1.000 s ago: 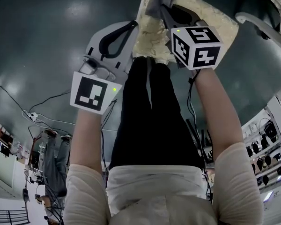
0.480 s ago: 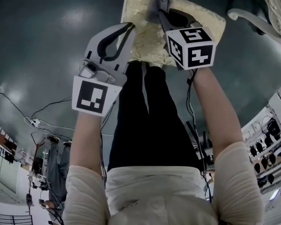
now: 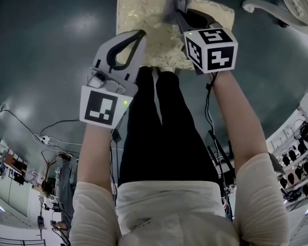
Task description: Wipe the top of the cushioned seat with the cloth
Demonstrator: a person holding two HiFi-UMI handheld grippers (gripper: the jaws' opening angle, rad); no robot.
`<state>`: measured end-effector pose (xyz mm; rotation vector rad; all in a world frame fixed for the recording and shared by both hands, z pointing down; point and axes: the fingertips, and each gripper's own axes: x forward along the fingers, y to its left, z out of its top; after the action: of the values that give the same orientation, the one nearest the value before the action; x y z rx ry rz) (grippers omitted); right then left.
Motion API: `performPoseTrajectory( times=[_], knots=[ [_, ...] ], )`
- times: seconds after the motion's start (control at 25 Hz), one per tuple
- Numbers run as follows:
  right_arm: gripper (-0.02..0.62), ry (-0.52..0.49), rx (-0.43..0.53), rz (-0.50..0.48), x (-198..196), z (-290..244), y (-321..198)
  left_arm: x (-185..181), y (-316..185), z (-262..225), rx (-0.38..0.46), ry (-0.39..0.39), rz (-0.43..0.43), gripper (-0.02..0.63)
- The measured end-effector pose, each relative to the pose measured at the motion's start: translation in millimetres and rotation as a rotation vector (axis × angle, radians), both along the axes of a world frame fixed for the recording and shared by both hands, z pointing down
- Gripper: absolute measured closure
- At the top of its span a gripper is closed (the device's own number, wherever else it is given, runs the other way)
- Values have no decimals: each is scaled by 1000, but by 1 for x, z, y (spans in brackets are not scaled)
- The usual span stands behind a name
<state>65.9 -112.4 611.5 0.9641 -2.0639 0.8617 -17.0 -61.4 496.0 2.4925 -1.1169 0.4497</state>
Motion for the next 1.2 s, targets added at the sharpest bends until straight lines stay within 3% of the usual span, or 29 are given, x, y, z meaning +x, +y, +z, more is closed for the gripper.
performPoseTrajectory(
  times=[0.56,0.88,1.2],
  knots=[
    [569,40,-19,103,79,6,1,71,-6,-7,2,45,112,603],
    [569,76,-17,145,132,7,7,111,0,-10,8,33,192,603],
    [569,124,-32,204,162,15,15,128,7,-4,8,36,222,603]
  ],
)
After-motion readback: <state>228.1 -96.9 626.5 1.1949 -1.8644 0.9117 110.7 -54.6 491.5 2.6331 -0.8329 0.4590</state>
